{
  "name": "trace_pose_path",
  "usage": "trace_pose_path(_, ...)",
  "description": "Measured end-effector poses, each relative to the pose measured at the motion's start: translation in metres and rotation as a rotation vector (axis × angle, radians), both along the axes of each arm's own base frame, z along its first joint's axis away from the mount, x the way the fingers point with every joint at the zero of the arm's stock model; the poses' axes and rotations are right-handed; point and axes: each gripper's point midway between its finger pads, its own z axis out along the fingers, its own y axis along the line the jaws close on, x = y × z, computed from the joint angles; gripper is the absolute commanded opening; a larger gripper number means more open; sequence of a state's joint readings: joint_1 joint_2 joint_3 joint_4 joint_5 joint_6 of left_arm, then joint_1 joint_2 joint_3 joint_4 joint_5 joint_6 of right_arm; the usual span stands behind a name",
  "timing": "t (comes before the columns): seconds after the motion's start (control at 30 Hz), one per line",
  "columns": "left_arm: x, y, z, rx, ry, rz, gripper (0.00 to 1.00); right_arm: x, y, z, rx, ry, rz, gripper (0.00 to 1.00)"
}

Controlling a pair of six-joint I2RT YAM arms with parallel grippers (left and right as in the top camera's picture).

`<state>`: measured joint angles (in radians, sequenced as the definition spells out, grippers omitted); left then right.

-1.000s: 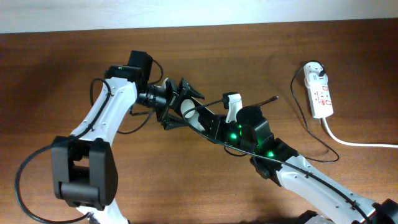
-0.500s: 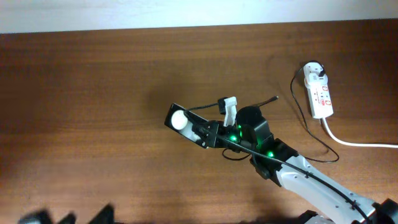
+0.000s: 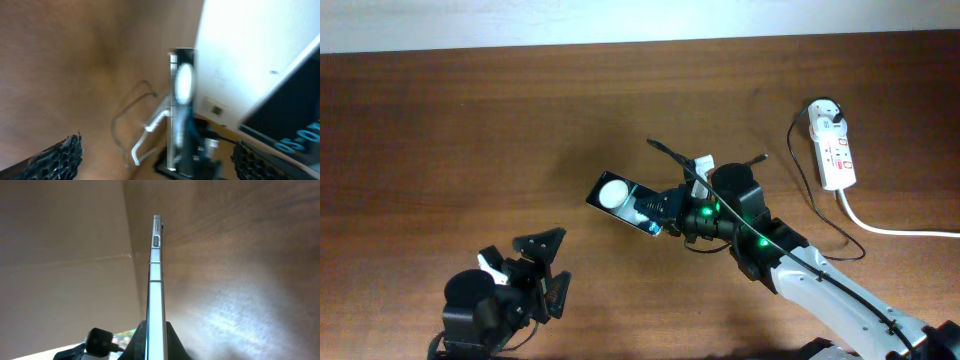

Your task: Plug charger to phone and switch on socket

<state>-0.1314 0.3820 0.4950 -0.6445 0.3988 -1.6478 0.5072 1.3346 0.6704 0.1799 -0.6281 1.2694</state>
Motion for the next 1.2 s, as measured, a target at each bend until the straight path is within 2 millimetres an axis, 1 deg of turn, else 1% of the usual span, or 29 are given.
trace_pose_path(0.07, 0.008, -0.003, 0.012, -0.040, -0.041, 0.003, 0.99, -0.003, 0.002, 0.001, 0.024, 0.047, 0.000, 0.04)
trace_pose_path(0.1, 0.013, -0.005, 0.014, -0.049, -0.044, 0.000, 0.99, -0.005, 0.003, 0.002, 0.036, 0.066, 0.008, 0.04)
trace_pose_path(0.17, 0.028, -0.013, 0.009, -0.073, -0.019, -0.028, 0.99, -0.008, 0.004, 0.002, 0.047, 0.084, 0.016, 0.04)
trace_pose_path(0.2, 0.041, -0.022, 0.011, -0.099, -0.024, -0.068, 0.99, -0.009, 0.005, 0.003, 0.060, 0.110, 0.016, 0.04)
trace_pose_path(0.23, 0.052, -0.035, 0.005, -0.138, 0.002, -0.138, 0.99, -0.010, 0.005, 0.004, 0.073, 0.139, 0.011, 0.04)
trace_pose_path(0.3, 0.064, -0.053, 0.004, -0.188, -0.009, -0.242, 0.99, -0.011, 0.005, 0.004, 0.086, 0.177, -0.001, 0.04)
trace_pose_path(0.33, 0.068, -0.060, -0.006, -0.208, 0.030, -0.282, 0.99, -0.012, 0.006, 0.004, 0.100, 0.214, -0.013, 0.04)
trace_pose_path(0.37, 0.066, -0.067, -0.023, -0.235, 0.107, -0.323, 0.99, -0.011, 0.006, 0.004, 0.111, 0.245, -0.027, 0.04)
trace_pose_path(0.43, 0.065, -0.080, -0.026, -0.257, 0.108, -0.389, 0.99, -0.012, 0.006, 0.004, 0.122, 0.278, -0.040, 0.04)
trace_pose_path(0.53, 0.068, -0.083, -0.028, -0.264, 0.108, -0.406, 0.76, -0.013, 0.006, 0.004, 0.129, 0.292, -0.037, 0.04)
trace_pose_path(0.57, 0.068, -0.083, -0.028, -0.262, 0.105, -0.403, 0.70, -0.013, 0.006, 0.005, 0.131, 0.296, -0.034, 0.04)
trace_pose_path(0.6, 0.069, -0.083, -0.029, -0.263, 0.108, -0.398, 0.66, -0.014, 0.007, 0.005, 0.132, 0.296, -0.029, 0.04)
trace_pose_path(0.67, 0.071, -0.082, -0.027, -0.275, 0.112, -0.382, 0.62, -0.014, 0.007, 0.005, 0.129, 0.286, -0.024, 0.04)
trace_pose_path(0.77, 0.082, -0.082, -0.012, -0.272, 0.024, -0.372, 0.60, -0.013, 0.008, 0.004, 0.122, 0.274, -0.034, 0.04)
trace_pose_path(0.83, 0.084, -0.080, -0.013, -0.268, 0.024, -0.358, 0.53, -0.017, 0.016, 0.003, 0.108, 0.259, -0.034, 0.04)
trace_pose_path(0.9, 0.087, -0.078, -0.016, -0.257, 0.026, -0.334, 0.47, -0.016, 0.020, 0.003, 0.097, 0.233, -0.056, 0.04)
trace_pose_path(1.0, 0.089, -0.076, -0.018, -0.250, 0.030, -0.320, 0.34, -0.013, 0.021, 0.007, 0.101, 0.192, -0.058, 0.04)
trace_pose_path(1.03, 0.090, -0.076, -0.017, -0.250, 0.027, -0.317, 0.29, -0.011, 0.023, 0.012, 0.110, 0.167, -0.053, 0.04)
trace_pose_path(1.17, 0.090, -0.076, -0.019, -0.248, 0.033, -0.312, 0.17, -0.010, 0.024, 0.014, 0.125, 0.180, -0.064, 0.04)
trace_pose_path(1.2, 0.090, -0.076, -0.020, -0.246, 0.031, -0.314, 0.16, -0.010, 0.023, 0.014, 0.133, 0.201, -0.076, 0.04)
